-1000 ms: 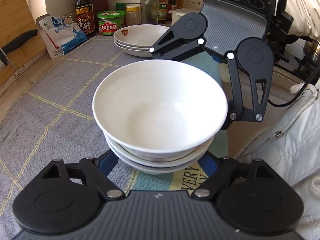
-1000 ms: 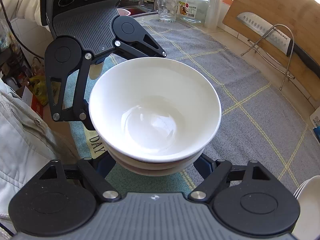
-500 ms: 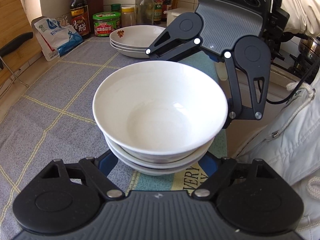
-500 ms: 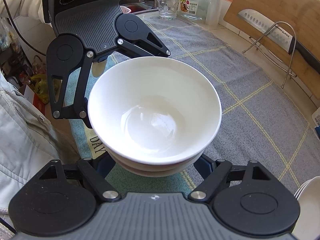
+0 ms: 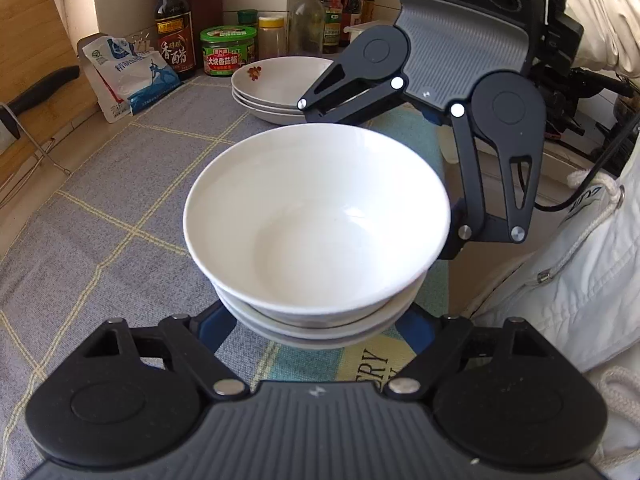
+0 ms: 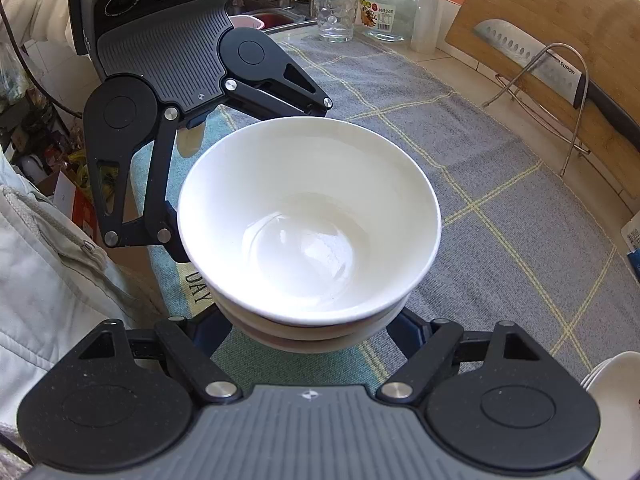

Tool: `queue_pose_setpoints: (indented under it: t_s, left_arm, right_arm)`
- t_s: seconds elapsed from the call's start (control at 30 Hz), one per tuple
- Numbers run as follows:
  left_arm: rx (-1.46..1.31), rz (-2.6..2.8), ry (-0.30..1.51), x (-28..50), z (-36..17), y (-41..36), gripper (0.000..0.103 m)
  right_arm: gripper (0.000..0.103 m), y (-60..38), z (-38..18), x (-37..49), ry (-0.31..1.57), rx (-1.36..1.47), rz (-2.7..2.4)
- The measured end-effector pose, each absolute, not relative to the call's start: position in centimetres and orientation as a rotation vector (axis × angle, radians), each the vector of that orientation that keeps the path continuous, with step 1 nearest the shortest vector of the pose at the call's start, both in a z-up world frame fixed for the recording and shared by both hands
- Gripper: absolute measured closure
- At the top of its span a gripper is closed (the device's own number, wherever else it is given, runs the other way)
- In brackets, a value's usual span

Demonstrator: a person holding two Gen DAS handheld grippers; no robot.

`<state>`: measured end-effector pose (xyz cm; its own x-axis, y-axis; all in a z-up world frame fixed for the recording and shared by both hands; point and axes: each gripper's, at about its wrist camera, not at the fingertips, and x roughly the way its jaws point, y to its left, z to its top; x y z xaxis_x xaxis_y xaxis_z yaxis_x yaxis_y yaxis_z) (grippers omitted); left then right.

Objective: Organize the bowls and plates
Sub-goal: 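Lift and carry the bowl stack over the plate stack with both tools, then lower the bowl stack onto the plates and open both tools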

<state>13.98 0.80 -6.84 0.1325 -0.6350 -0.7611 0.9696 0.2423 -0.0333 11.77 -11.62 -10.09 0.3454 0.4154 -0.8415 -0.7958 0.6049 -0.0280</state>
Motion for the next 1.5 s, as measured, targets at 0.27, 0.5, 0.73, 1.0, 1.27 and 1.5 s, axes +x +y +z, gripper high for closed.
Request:
queue_pose_setpoints:
  t_s: [0.27, 0.5, 0.73, 1.0, 1.27, 1.5]
  left_arm:
    - [0.545, -1.200, 0.731, 13.7, -5.5, -1.0, 0.018]
    - [0.557, -1.183, 0.703, 13.8, -4.2, -4.7, 0.018]
    - [0.568, -1.200, 0.660, 15.1, -3.0, -9.6, 0.018]
    - [0.569, -1.237, 0.619, 18.3, -3.0, -15.8, 0.018]
    - [0.577, -1.277, 0.609, 21.0, -4.4, -20.7, 0.018]
    - [0.575, -1.274, 0.624, 21.8, -5.6, -23.1, 0.018]
  right_arm:
    - [0.016, -13.8, -8.3, 12.3, 0.880, -0.498, 0.861]
    - [0.016, -17.2, -6.9, 12.7, 0.853, -0.510, 0.857]
    - [0.016, -22.3, -5.3, 12.9, 0.829, -0.517, 0.820]
    - [0.016, -28.5, -4.6, 14.0, 0.821, -0.511, 0.765]
    - [0.016, -32.9, -5.6, 15.1, 0.845, -0.503, 0.701]
    - [0.016, -35.1, -6.9, 15.7, 0.863, -0.483, 0.671]
